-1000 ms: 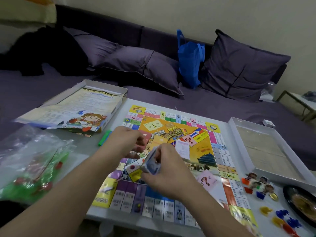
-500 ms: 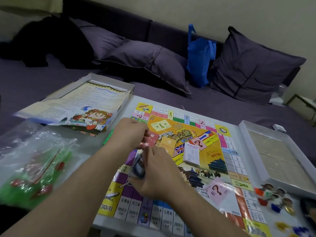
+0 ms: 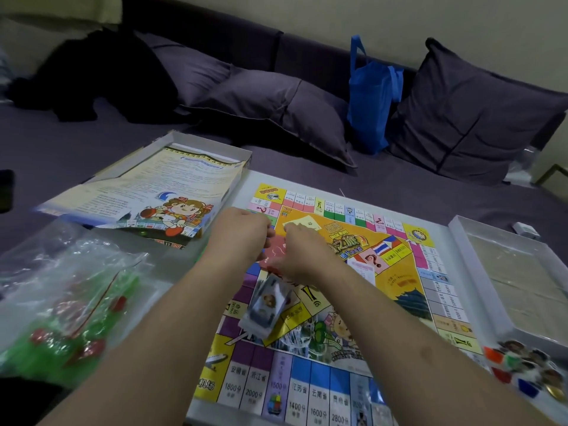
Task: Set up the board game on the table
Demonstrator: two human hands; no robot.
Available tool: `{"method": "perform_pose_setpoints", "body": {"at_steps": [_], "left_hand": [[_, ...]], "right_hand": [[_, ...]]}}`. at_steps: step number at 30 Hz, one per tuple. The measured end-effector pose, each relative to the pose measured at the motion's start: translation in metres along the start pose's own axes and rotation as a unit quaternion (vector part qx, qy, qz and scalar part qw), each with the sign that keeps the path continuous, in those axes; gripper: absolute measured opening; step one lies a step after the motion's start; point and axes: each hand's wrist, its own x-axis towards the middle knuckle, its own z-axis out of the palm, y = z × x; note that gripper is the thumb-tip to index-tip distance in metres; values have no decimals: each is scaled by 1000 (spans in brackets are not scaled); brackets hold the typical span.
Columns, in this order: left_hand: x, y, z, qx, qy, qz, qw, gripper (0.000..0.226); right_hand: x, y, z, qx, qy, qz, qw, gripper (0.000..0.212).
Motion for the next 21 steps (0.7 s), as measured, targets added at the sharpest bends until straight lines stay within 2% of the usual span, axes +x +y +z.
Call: {"method": "perform_pose_setpoints", "body": {"at_steps": [3, 8, 10, 14, 17, 19, 21], "left_hand": [[1, 1, -1, 4, 3, 9, 1000, 23], [-1, 2, 2, -1, -2, 17, 1000, 24], [-2, 2, 3, 7, -5, 18, 1000, 24], [-5, 2, 4, 15, -3, 28, 1000, 22], [-5, 1, 2, 16, 9, 49, 999, 18], [-7, 3, 3, 30, 14, 81, 996, 14], [-13, 6, 5, 67, -21, 100, 993, 16]], "right_hand": [[10, -2, 2, -46, -22, -8, 999, 65], [16, -6, -6, -3, -53, 21, 998, 77], [17, -5, -4, 29, -49, 12, 998, 71], [11, 1, -9, 118, -27, 5, 993, 44], [1, 12, -27, 247, 11, 30, 968, 32], [-15, 22, -42, 302, 30, 34, 952, 31], [-35, 33, -55, 350, 47, 29, 935, 29]]}}
